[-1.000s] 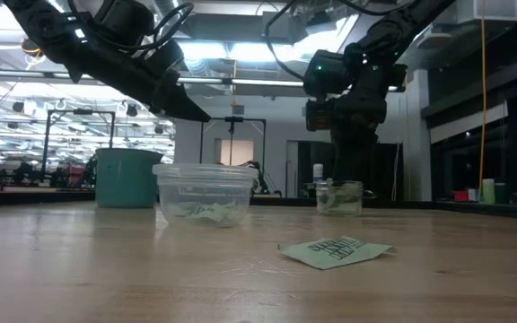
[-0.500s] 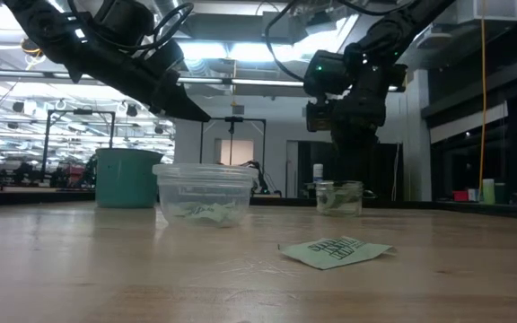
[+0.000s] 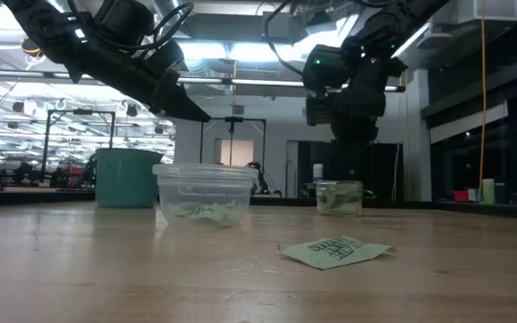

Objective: Pick and place Stevia / Truvia into bins
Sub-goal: Put the white stevia packet into the transparent plastic container

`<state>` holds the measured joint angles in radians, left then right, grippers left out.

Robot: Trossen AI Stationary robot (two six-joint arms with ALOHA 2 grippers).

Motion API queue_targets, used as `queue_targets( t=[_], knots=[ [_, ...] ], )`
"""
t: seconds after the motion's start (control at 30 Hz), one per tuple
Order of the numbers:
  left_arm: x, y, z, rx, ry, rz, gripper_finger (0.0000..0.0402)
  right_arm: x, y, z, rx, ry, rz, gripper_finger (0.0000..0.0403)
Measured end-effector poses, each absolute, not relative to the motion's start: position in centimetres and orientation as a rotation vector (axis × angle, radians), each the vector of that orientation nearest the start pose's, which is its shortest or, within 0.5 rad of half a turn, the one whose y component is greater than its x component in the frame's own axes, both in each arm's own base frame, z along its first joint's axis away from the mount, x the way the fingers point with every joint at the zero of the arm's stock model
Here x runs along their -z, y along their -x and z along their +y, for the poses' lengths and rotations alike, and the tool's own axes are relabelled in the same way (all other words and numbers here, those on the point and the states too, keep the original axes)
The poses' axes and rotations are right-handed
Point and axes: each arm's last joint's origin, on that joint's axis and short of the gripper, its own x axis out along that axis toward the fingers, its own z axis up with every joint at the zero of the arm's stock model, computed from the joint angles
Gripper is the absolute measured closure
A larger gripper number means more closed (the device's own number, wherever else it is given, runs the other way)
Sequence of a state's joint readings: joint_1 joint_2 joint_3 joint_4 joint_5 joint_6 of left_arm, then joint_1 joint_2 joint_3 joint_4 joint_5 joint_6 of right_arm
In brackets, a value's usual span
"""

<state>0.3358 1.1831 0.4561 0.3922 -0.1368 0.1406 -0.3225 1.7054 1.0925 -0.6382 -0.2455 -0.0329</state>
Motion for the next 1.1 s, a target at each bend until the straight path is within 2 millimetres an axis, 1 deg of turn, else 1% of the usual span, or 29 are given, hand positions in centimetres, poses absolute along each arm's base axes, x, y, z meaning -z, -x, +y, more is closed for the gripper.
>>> queue_targets(
  t=[0.13,0.27,0.37,0.47,0.57,0.6,0.67,0.73,0.8,0.93,1.1],
  knots=[
    [-19.8,-22.0,8.1,-0.443,-0.103,0.369,0.0398,-19.4,-31.0,-9.7,0.051,-0.305,1.203,0.0288],
    [-19.8,-22.0,8.1,-0.443,-0.103,0.369,0.0398,-20.6,-31.0,-9.9,0.109,-0.208,1.231,0.0288],
    [-19.8,-22.0,8.1,-0.443,-0.104,0.369,0.0398,-22.2,-30.6,-9.9,0.112,-0.149,1.181,0.0294],
    [-19.8,-22.0,8.1,-0.443,-0.104,0.369,0.0398,-24.4,-29.7,-9.6,0.103,-0.105,1.112,0.0311],
    [-19.8,-22.0,8.1,-0.443,-0.106,0.369,0.0398,-26.8,-28.7,-9.2,0.097,-0.042,0.995,0.0338],
    [-19.8,-22.0,8.1,-0.443,-0.106,0.369,0.0398,-27.5,-28.3,-9.1,0.096,-0.015,0.944,0.0349],
    [-19.8,-22.0,8.1,-0.443,-0.106,0.369,0.0398,-28.0,-27.4,-8.8,0.099,0.024,0.864,0.0373],
    [-19.8,-22.0,8.1,-0.443,-0.106,0.369,0.0398,-27.9,-26.5,-8.5,0.104,0.064,0.776,0.0394],
    [-19.8,-22.0,8.1,-0.443,-0.106,0.369,0.0398,-27.4,-25.6,-8.2,0.114,0.089,0.697,0.0395],
    [-19.8,-22.0,8.1,-0.446,-0.107,0.369,0.0398,-25.3,-24.0,-7.7,0.135,0.111,0.575,0.0388],
    [-19.8,-21.9,8.2,-0.48,-0.112,0.373,0.0398,-22.6,-22.7,-7.2,0.152,0.116,0.463,0.0399]
  ],
)
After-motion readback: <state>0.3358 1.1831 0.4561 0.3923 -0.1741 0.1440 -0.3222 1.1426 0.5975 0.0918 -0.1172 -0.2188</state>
